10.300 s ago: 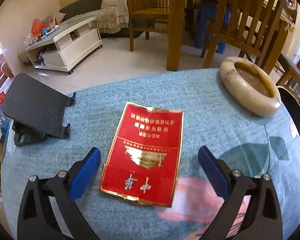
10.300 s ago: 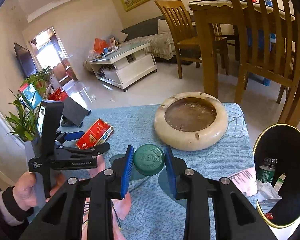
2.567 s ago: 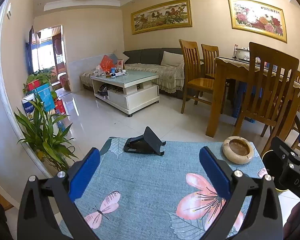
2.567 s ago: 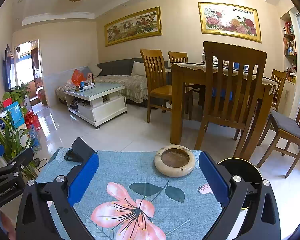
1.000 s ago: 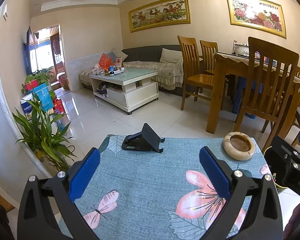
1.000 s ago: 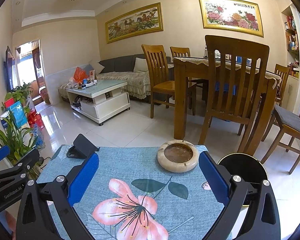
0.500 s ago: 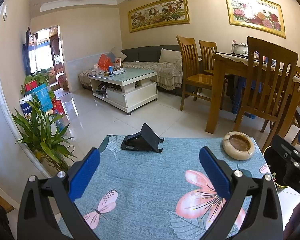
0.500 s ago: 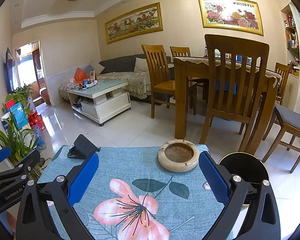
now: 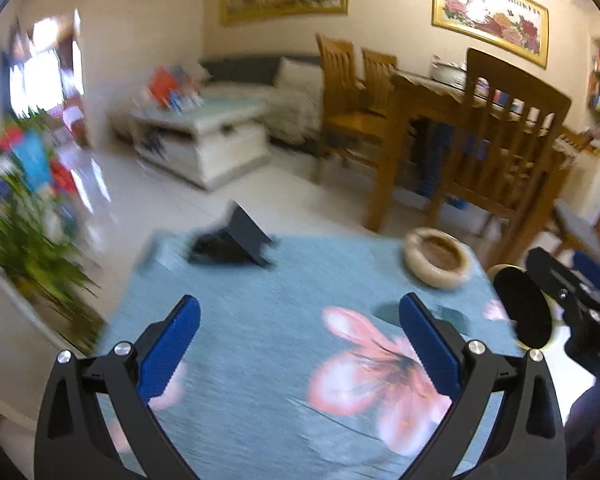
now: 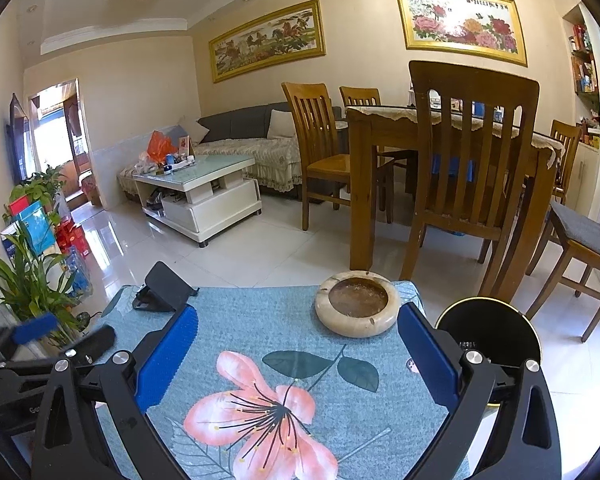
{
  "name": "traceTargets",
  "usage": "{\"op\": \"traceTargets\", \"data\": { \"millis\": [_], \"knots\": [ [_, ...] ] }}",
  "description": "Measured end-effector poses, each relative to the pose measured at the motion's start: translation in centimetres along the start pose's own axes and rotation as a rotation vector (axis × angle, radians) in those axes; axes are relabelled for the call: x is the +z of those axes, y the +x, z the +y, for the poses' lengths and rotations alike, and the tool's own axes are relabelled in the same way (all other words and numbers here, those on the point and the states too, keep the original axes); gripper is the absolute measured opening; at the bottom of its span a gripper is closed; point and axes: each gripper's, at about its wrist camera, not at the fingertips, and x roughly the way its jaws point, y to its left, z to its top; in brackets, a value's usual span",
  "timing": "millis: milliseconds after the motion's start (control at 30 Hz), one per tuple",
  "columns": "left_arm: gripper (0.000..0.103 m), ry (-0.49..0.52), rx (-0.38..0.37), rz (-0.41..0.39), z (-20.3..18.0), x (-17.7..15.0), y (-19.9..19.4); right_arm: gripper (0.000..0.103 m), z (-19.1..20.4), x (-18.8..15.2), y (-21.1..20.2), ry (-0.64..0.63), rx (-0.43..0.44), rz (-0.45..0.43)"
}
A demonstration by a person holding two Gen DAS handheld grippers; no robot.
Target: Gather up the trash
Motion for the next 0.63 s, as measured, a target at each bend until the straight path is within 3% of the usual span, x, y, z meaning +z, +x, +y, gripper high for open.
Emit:
{"op": "traceTargets", "data": {
  "millis": [67, 200, 367, 533, 633],
  "knots": [
    [0.1, -0.059, -0.047, 0.021, 0.6, -0.3, 0.6, 0.099, -0.1, -0.4, 0.1, 0.015, 0.004, 0.011],
    [0.1, -0.193, -0.023, -0.064, 2.5, -0.3, -0.3, 0.099, -1.0, -0.3, 0.6, 0.044, 0.012, 0.027],
    [0.1, -0.156, 0.147, -0.132, 2.9, 0.2, -0.1, 0.099, -2.0, 0.2, 1.6, 0.048, 0.007, 0.037],
    [0.1, -0.081, 0.247, 0.009, 3.7, -0.7, 4.3, 0.099, -1.4, -0.9, 5.5, 0.002, -0.005, 0.145],
    [0.1, -0.055, 0.26, 0.081, 4.7, -1.8, 6.9, 0.099, -1.6, -1.9, 7.8, -0.026, -0.026, 0.191]
  ]
}}
